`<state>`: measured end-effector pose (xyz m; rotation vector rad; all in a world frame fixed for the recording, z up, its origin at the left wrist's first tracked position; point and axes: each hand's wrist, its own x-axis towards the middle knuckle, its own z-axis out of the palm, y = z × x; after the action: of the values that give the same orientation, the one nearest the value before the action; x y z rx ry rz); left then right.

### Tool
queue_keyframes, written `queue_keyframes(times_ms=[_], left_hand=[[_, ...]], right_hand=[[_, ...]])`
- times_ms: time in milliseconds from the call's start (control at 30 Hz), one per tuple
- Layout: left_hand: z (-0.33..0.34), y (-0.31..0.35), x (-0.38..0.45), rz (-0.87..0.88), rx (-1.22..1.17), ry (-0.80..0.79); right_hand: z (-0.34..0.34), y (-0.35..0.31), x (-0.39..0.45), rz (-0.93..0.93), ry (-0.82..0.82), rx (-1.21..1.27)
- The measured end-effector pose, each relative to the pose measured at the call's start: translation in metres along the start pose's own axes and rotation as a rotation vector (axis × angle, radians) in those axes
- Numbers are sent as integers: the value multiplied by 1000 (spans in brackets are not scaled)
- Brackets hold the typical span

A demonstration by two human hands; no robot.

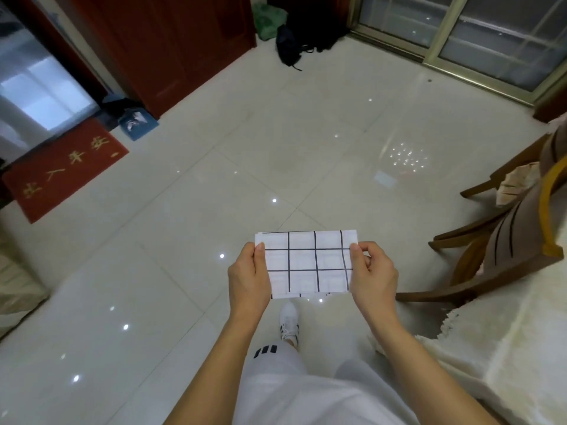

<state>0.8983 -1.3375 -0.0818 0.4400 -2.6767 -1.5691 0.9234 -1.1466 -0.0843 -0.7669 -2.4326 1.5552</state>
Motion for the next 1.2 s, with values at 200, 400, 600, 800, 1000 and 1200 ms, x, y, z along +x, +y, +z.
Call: queue_keyframes(times_ms=[200,400,600,800,1000,1200], left_hand=[[28,40,97,87,-34,-115],[71,70,151,145,-27,-243],[125,97,181,173,13,-356],[188,130,209,181,55,-418],[271,192,239,233,56,-411],[355,255,252,268,71,-415]], right_hand=[[15,-31,78,15,126,5],[10,-30,126,88,240,15],[-9,-16,166,174,332,44],[-37,-1,223,231,372,72],[-92,6,313,217,397,98],[-157,14,390,203,446,114]])
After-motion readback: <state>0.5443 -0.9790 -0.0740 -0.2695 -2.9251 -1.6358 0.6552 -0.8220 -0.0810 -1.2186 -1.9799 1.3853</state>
